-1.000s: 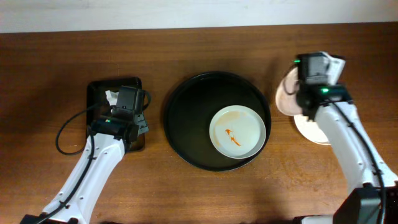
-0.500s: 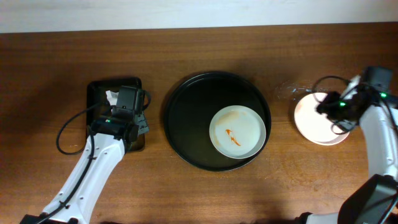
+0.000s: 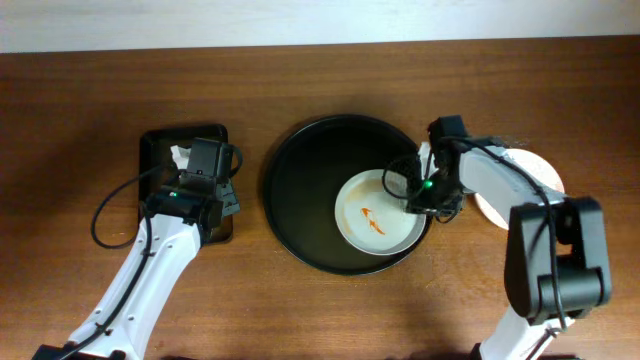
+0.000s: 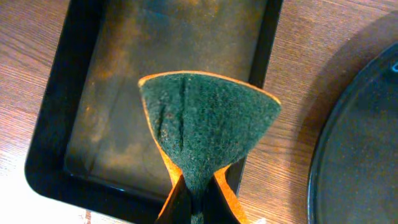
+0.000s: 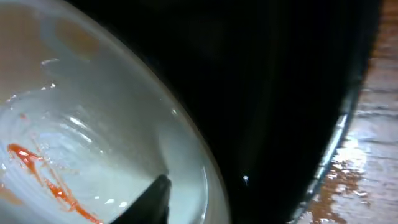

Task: Clean dirty plates on tray and stack at the side
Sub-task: 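Grasp the rim of the last white plate with the right gripper, then hold the plate with the right gripper and scrub it with the sponge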

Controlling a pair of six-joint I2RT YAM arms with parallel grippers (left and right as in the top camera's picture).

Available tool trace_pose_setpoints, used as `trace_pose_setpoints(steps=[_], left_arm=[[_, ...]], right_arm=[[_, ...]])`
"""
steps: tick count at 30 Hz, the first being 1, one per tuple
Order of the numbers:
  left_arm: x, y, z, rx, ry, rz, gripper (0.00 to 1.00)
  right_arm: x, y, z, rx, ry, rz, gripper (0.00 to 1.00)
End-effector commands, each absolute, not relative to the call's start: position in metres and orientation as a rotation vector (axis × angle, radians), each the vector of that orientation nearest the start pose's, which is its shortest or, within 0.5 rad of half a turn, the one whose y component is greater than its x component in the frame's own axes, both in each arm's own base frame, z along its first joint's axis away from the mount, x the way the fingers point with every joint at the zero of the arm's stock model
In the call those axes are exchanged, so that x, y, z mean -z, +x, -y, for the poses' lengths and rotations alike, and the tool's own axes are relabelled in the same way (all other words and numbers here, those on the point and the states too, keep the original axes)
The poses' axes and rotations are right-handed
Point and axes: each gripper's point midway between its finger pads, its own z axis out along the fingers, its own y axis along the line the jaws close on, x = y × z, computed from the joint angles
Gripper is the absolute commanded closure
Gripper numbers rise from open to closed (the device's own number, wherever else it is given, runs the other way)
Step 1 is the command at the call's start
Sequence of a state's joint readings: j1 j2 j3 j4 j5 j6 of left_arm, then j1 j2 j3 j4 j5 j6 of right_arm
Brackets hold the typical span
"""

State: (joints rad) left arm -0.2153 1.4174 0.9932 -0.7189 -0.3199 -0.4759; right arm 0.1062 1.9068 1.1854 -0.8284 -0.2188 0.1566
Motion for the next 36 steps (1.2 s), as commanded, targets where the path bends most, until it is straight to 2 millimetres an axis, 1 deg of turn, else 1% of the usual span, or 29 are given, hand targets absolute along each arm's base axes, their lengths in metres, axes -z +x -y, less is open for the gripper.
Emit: trace_pose_setpoints(steps=[1, 2, 3, 4, 5, 7, 8, 9, 10, 11, 12, 14, 15, 16, 19, 21, 24, 26, 28, 29, 30, 32, 33, 34, 36], left_arm=[[-0.119, 0.334, 0.033, -0.059, -0.42, -2.596, 1.0], [-0.119, 0.336, 0.048, 0.055, -0.397, -2.606, 1.0], [-0.12, 0.339, 0.06, 0.145, -0.376, -2.609, 1.0], [-0.125, 0.344, 0.082, 0.296, -0.325, -2.596, 1.0], [-0.131, 0.346, 0.102, 0.397, -0.237, -2.584, 1.0], [-0.134, 0.341, 0.134, 0.476, -0.122, -2.579, 1.0], [-0.129, 0.336, 0.147, 0.485, -0.077, -2.601, 1.0], [-0.121, 0.331, 0.158, 0.489, -0.037, -2.628, 1.0], [-0.111, 0.327, 0.169, 0.49, 0.0, -2.659, 1.0], [-0.098, 0.321, 0.186, 0.519, 0.011, -2.698, 1.0], [-0.091, 0.316, 0.208, 0.595, 0.077, -2.712, 0.99], [-0.078, 0.309, 0.234, 0.674, 0.064, -2.747, 1.0], [-0.073, 0.303, 0.257, 0.765, 0.133, -2.746, 1.0], [-0.066, 0.299, 0.271, 0.802, 0.146, -2.756, 1.0], [-0.05, 0.289, 0.286, 0.859, 0.158, -2.802, 1.0], [-0.039, 0.288, 0.288, 0.866, 0.154, -2.829, 1.0], [-0.029, 0.286, 0.287, 0.851, 0.142, -2.858, 1.0], [-0.013, 0.283, 0.285, 0.833, 0.101, -2.903, 0.99], [-0.008, 0.283, 0.285, 0.824, 0.098, -2.917, 1.0], [0.0, 0.293, 0.27, 0.676, 0.077, -2.898, 1.0], [0.004, 0.299, 0.259, 0.571, 0.07, -2.883, 1.0], [0.009, 0.318, 0.226, 0.315, 0.049, -2.825, 1.0], [0.009, 0.328, 0.212, 0.246, 0.014, -2.8, 0.99], [0.009, 0.339, 0.195, 0.167, -0.023, -2.772, 1.0], [0.008, 0.346, 0.183, 0.134, -0.037, -2.758, 1.0]], right_arm=[[0.007, 0.321, -0.075, -0.321, 0.055, -3.178, 0.9], [0.007, 0.319, -0.081, -0.326, 0.028, -3.18, 0.94], [0.007, 0.317, -0.091, -0.329, -0.009, -3.184, 0.96], [0.007, 0.313, -0.104, -0.327, -0.053, -3.189, 0.96], [0.007, 0.309, -0.117, -0.323, -0.061, -3.194, 0.96], [0.007, 0.306, -0.137, -0.313, -0.028, -3.186, 0.96], [0.007, 0.306, -0.143, -0.314, -0.014, -3.184, 0.96], [0.007, 0.304, -0.147, -0.313, 0.017, -3.188, 0.96], [0.007, 0.303, -0.149, -0.313, 0.006, -3.188, 0.96], [0.007, 0.303, -0.149, -0.313, 0.005, -3.189, 0.96], [0.007, 0.303, -0.149, -0.312, 0.005, -3.19, 0.96], [0.007, 0.303, -0.149, -0.312, 0.005, -3.19, 0.96], [0.007, 0.303, -0.149, -0.312, 0.005, -3.19, 0.96], [0.007, 0.303, -0.149, -0.312, 0.005, -3.19, 0.96], [0.007, 0.303, -0.149, -0.312, 0.005, -3.19, 0.96], [0.007, 0.302, -0.149, -0.311, 0.005, -3.193, 0.96], [0.007, 0.302, -0.149, -0.311, 0.005, -3.193, 0.96], [0.007, 0.302, -0.149, -0.311, 0.005, -3.193, 0.96], [0.007, 0.302, -0.149, -0.311, 0.005, -3.194, 0.96], [0.007, 0.302, -0.149, -0.311, 0.005, -3.194, 0.96], [0.007, 0.302, -0.149, -0.311, 0.005, -3.194, 0.96], [0.007, 0.3, -0.148, -0.307, 0.006, -3.202, 0.96], [0.007, 0.3, -0.148, -0.307, 0.006, -3.201, 0.96], [0.007, 0.3, -0.148, -0.307, 0.006, -3.202, 0.96], [0.007, 0.299, -0.148, -0.305, 0.007, -3.205, 0.96]])
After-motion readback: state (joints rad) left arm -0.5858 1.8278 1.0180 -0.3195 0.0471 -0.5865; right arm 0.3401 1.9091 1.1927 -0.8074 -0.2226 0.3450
